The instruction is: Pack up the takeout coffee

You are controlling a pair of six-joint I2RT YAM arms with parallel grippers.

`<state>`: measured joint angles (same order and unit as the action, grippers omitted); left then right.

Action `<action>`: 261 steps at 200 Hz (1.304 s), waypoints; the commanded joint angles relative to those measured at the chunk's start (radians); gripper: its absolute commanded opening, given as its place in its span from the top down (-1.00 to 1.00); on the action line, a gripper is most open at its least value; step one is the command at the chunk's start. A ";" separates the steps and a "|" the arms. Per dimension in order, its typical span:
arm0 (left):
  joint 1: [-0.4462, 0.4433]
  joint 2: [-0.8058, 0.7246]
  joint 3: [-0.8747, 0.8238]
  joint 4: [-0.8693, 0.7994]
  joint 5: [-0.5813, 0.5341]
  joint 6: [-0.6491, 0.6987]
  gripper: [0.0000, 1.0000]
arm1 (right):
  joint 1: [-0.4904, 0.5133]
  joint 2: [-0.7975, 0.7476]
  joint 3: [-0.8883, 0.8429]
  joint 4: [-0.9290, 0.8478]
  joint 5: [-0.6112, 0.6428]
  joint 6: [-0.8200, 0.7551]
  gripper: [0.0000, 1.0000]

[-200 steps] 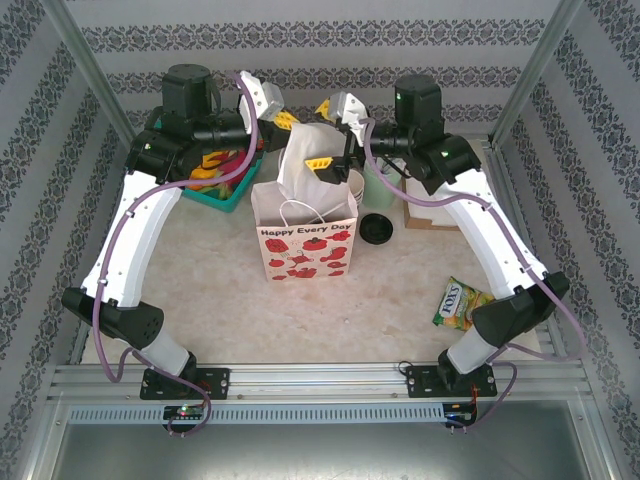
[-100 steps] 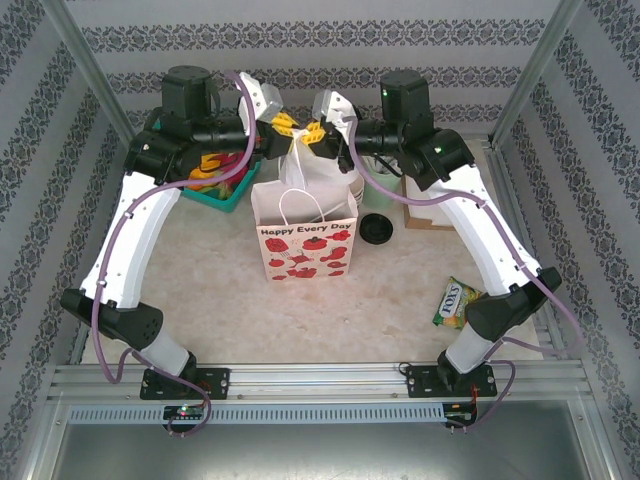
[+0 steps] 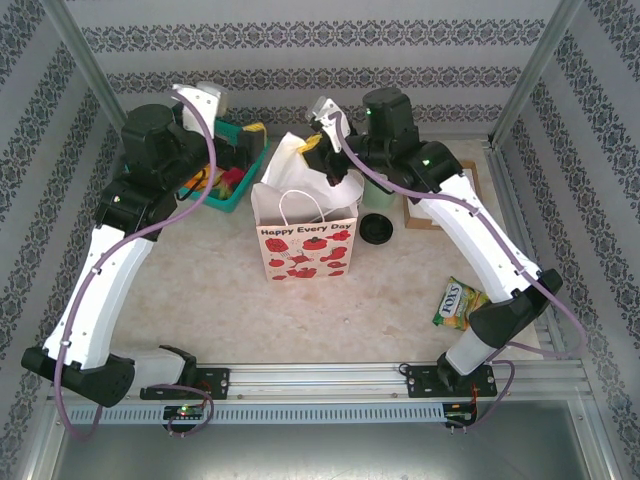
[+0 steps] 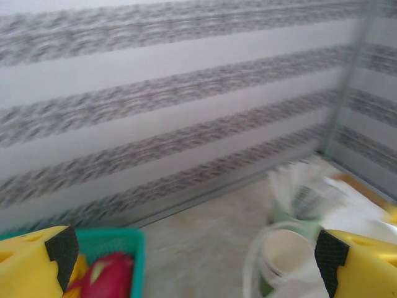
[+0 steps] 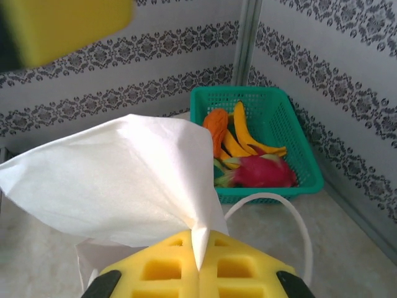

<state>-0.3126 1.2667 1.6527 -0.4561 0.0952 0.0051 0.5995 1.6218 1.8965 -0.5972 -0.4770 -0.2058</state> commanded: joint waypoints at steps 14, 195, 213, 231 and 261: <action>0.002 -0.007 -0.056 -0.059 -0.423 -0.276 -0.99 | 0.049 -0.015 -0.050 0.078 0.182 0.175 1.00; 0.001 0.024 -0.347 -0.175 -0.143 -0.679 -0.99 | 0.105 -0.014 -0.515 0.650 0.166 0.645 1.00; 0.002 0.027 -0.349 -0.176 -0.129 -0.680 -0.99 | 0.110 -0.015 -0.546 0.673 0.112 0.588 1.00; 0.002 0.027 -0.353 -0.182 -0.127 -0.681 -0.99 | 0.118 -0.020 -0.567 0.656 0.094 0.507 1.00; 0.001 0.028 -0.354 -0.198 -0.140 -0.682 -0.99 | 0.113 -0.004 -0.561 0.568 0.073 0.443 0.77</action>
<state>-0.3130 1.2907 1.3128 -0.6411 -0.0513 -0.6632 0.7052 1.6226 1.3369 0.0055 -0.3492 0.3286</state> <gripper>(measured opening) 0.996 0.075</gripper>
